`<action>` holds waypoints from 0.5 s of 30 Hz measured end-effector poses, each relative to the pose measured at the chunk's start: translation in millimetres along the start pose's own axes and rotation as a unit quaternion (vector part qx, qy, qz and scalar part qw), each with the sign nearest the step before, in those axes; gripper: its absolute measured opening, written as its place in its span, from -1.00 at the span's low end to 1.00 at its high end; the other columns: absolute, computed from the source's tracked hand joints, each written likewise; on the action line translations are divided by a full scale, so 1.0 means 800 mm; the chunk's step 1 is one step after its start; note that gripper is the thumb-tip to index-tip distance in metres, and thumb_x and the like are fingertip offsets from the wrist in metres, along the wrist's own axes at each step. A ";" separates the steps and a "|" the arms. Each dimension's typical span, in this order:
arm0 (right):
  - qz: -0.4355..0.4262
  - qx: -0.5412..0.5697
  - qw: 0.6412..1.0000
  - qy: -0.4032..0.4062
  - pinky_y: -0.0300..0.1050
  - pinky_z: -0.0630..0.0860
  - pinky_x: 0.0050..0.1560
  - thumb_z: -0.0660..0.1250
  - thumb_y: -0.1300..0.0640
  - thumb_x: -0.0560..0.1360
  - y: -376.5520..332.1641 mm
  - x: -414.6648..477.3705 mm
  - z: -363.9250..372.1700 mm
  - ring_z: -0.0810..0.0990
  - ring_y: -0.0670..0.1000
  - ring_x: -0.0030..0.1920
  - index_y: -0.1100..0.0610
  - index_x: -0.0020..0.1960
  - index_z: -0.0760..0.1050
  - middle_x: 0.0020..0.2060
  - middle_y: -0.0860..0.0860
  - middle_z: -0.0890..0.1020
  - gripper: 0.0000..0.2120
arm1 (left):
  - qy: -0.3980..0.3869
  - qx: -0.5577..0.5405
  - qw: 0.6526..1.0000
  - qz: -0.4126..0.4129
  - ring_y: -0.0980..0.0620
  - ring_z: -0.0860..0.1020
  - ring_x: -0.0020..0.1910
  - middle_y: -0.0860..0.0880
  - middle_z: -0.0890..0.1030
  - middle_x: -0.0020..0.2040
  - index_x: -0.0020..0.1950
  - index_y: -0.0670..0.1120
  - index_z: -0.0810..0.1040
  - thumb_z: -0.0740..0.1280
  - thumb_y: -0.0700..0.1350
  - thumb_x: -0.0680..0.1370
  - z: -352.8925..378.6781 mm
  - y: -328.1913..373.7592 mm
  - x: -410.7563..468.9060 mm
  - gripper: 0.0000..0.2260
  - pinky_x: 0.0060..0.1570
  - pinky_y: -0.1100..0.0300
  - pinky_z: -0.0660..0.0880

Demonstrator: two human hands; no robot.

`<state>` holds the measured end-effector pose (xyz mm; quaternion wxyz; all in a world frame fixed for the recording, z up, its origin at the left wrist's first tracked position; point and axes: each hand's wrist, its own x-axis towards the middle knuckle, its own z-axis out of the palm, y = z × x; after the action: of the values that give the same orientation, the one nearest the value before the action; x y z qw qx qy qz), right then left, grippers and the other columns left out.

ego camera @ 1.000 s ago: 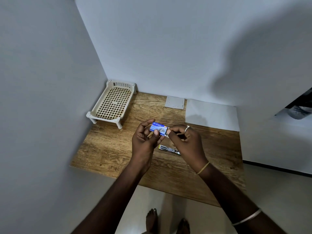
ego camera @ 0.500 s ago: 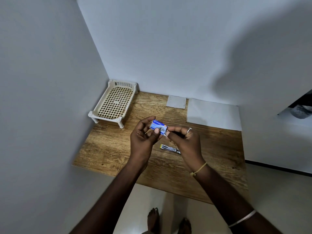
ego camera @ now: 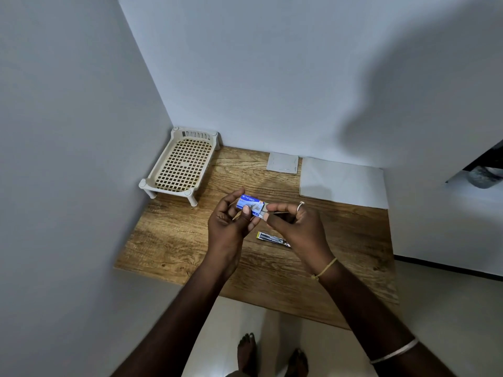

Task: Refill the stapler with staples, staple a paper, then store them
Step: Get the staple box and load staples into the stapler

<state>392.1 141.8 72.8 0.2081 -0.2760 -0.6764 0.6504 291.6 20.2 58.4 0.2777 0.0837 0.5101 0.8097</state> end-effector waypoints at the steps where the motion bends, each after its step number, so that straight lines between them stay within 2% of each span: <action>1: -0.003 -0.016 1.000 -0.007 -0.30 0.54 -0.24 0.56 0.13 0.44 -0.001 0.001 -0.003 0.71 -0.12 -0.24 0.09 0.03 0.72 -0.24 -0.03 0.76 -0.83 | -0.001 0.001 1.000 -0.002 -0.06 0.70 0.03 -0.19 0.67 0.09 0.32 -0.11 0.53 0.35 -0.31 0.59 0.000 -0.001 0.000 -0.69 0.00 0.09 0.64; 2: -0.005 -0.027 0.999 -0.016 -0.28 0.55 -0.24 0.55 0.10 0.44 -0.003 0.001 -0.006 0.71 -0.12 -0.24 0.06 0.03 0.72 -0.24 -0.02 0.76 -0.82 | -0.002 0.004 1.000 -0.002 -0.07 0.69 0.03 -0.18 0.67 0.09 0.32 -0.12 0.52 0.35 -0.31 0.59 0.000 -0.001 0.000 -0.69 0.01 0.09 0.64; 4: -0.001 -0.035 0.999 -0.034 -0.06 0.67 -0.14 0.52 0.01 0.45 -0.006 0.002 -0.011 0.75 -0.03 -0.19 -0.01 0.01 0.72 -0.23 -0.01 0.76 -0.84 | -0.002 0.009 1.000 0.001 -0.08 0.69 0.04 -0.19 0.66 0.11 0.32 -0.13 0.51 0.36 -0.31 0.58 0.000 0.000 0.000 -0.68 0.02 0.07 0.64; 6: -0.017 -0.059 0.998 -0.031 0.08 0.69 -0.04 0.49 0.05 0.48 -0.010 0.004 -0.013 0.76 0.01 -0.18 -0.02 -0.01 0.72 -0.21 -0.01 0.76 -0.90 | -0.005 0.015 1.000 0.006 -0.09 0.69 0.05 -0.22 0.65 0.14 0.33 -0.13 0.51 0.40 -0.25 0.55 0.001 0.002 -0.002 -0.65 0.00 0.09 0.64; 7: -0.037 -0.088 0.995 -0.021 0.05 0.69 -0.06 0.49 0.09 0.49 -0.010 0.005 -0.014 0.75 -0.02 -0.19 0.01 -0.01 0.73 -0.21 -0.03 0.76 -0.91 | -0.007 0.018 1.000 0.009 -0.09 0.69 0.06 -0.24 0.64 0.16 0.32 -0.12 0.52 0.42 -0.22 0.53 0.001 0.003 -0.002 -0.63 0.01 0.08 0.64; 11: -0.092 -0.174 0.980 -0.009 -0.34 0.56 -0.21 0.52 0.13 0.47 -0.015 0.006 -0.017 0.70 -0.21 -0.22 0.05 -0.01 0.74 -0.22 -0.18 0.72 -0.89 | -0.014 0.027 0.999 0.015 -0.10 0.70 0.05 -0.26 0.63 0.20 0.30 -0.10 0.54 0.45 -0.20 0.49 0.002 0.004 -0.002 -0.63 0.02 0.06 0.64; 15: -0.150 -0.245 0.957 -0.022 -0.51 0.47 -0.19 0.54 0.17 0.44 -0.021 0.005 -0.021 0.66 -0.25 -0.18 0.07 0.03 0.74 -0.19 -0.16 0.70 -0.83 | -0.013 0.029 0.999 0.016 -0.10 0.70 0.04 -0.26 0.64 0.19 0.30 -0.12 0.54 0.44 -0.20 0.50 0.003 0.004 -0.004 -0.62 0.00 0.07 0.65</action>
<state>398.5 157.3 90.4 0.2149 -0.1995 -0.8531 0.4315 293.9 19.4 62.5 0.2684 0.1102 0.5283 0.7980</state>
